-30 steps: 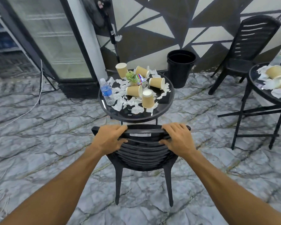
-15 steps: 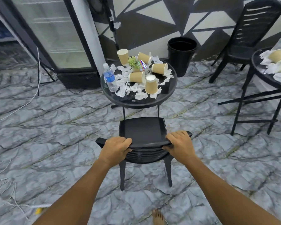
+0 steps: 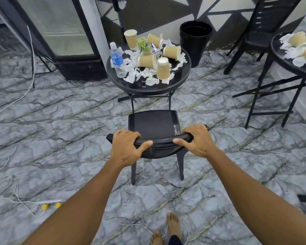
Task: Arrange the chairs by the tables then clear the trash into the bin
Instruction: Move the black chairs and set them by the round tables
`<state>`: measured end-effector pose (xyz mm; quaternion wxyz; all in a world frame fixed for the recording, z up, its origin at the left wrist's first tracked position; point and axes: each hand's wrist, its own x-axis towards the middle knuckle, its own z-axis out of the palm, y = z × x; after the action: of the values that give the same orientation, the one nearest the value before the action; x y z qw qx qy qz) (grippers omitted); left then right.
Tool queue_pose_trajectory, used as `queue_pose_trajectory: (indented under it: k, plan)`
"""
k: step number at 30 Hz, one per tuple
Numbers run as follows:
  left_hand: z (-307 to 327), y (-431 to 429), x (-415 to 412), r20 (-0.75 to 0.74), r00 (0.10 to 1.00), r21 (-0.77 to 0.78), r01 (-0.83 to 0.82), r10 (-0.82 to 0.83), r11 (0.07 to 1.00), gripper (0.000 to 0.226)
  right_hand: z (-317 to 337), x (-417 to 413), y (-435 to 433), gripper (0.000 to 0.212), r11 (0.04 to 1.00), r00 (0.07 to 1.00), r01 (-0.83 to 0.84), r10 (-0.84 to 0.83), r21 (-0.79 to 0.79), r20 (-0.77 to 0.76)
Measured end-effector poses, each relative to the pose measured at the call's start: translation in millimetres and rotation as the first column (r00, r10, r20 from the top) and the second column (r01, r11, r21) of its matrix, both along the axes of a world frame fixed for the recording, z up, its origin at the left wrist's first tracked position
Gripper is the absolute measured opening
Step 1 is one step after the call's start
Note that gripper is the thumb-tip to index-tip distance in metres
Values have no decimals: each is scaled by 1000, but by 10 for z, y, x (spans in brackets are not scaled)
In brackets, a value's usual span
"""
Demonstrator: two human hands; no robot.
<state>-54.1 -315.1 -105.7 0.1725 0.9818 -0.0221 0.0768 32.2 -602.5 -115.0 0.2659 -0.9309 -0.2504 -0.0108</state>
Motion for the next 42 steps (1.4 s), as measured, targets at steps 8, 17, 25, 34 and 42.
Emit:
queue_pose_trajectory:
  k: [8, 17, 25, 34, 42]
  plan:
    - [-33, -56, -150, 49, 994, -153, -88, 96, 984, 66, -52, -276, -1, 63, 994, 994, 96, -98, 45, 57]
    - [112, 21, 116, -70, 994, -297, -106, 89, 949, 62, -90, -62, 77, 65, 987, 989, 137, -142, 79, 51]
    - [212, 26, -11, -213, 975, -263, -120, 64, 957, 68, 42, -137, 60, 72, 993, 991, 101, -106, -66, -76]
    - [322, -195, 8, -253, 955, -327, -235, 155, 915, 51, 360, -168, -24, 91, 989, 931, 97, -130, -110, -341]
    - [820, -1591, 432, -244, 969, -176, 0, -44, 984, 46, 627, -2, -1012, 52, 971, 917, 169, -218, -169, -333]
